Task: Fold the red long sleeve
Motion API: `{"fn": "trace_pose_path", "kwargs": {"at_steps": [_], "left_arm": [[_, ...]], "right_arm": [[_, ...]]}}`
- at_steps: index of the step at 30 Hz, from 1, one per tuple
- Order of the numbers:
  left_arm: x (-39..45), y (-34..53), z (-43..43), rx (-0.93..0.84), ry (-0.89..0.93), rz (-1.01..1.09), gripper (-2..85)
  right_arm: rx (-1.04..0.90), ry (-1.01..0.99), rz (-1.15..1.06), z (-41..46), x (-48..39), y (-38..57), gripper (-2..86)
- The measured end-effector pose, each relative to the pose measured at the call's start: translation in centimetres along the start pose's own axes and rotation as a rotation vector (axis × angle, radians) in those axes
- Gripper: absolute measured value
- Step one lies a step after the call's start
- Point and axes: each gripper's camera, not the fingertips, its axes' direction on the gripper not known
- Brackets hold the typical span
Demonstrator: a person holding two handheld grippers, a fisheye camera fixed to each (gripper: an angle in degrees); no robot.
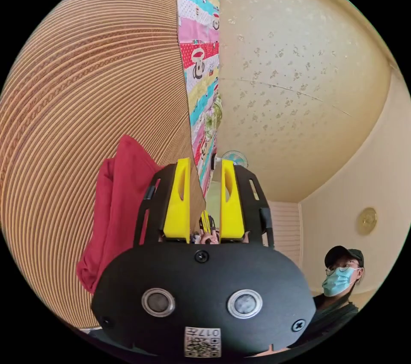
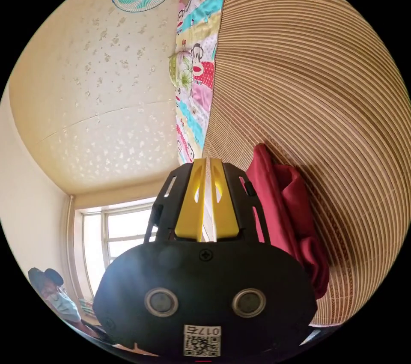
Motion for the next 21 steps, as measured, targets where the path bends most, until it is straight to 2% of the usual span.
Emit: {"fn": "trace_pose_path", "kwargs": {"at_steps": [2,4,5,7,8,10,12,13,17,18,19,21], "left_arm": [[0.8,1.4,0.0,-0.029,-0.18,0.093,12.7],[-0.3,4.2,-0.4,-0.039,-0.346,0.104,13.7],[-1.7,6.7,-1.1,-0.035,-0.44,0.082,14.0],[-4.3,10.7,-2.8,0.001,-0.564,0.018,14.8],[-6.1,13.3,-4.0,0.024,-0.633,-0.035,15.9],[-8.9,16.5,-5.1,0.016,-0.697,-0.111,17.4],[-11.5,18.6,-5.1,-0.036,-0.702,-0.164,17.9],[-12.8,19.6,-5.4,-0.016,-0.648,-0.183,17.2],[-17.1,18.7,-5.2,0.046,-0.318,-0.268,12.3],[-17.4,18.3,-4.9,0.045,-0.297,-0.274,11.2],[-17.0,17.4,-4.3,0.026,-0.303,-0.261,8.9],[-13.7,15.9,-2.5,-0.047,-0.328,-0.082,6.9]], "right_arm": [[-0.126,0.153,-0.189,1.7,-3.0,2.3,0.9],[-0.248,0.491,-0.507,4.1,-6.0,8.2,0.7],[-0.261,0.574,-0.571,4.6,-6.1,9.9,0.7],[-0.31,0.813,-0.758,6.1,-4.5,15.3,0.6],[-0.343,0.863,-0.791,6.5,-3.6,16.3,0.5],[-0.538,1.119,-0.881,8.5,1.9,18.6,0.5],[-0.521,1.142,-1.021,8.3,3.2,20.3,0.4],[-0.529,1.177,-1.046,8.9,3.1,20.6,0.4],[-0.629,1.253,-0.928,11.2,1.5,19.0,0.3],[-0.645,1.228,-0.889,11.0,1.2,18.3,0.4],[-0.647,1.173,-0.862,10.2,0.9,17.7,0.4],[-0.617,1.069,-0.796,8.2,0.5,16.6,0.4]]}}
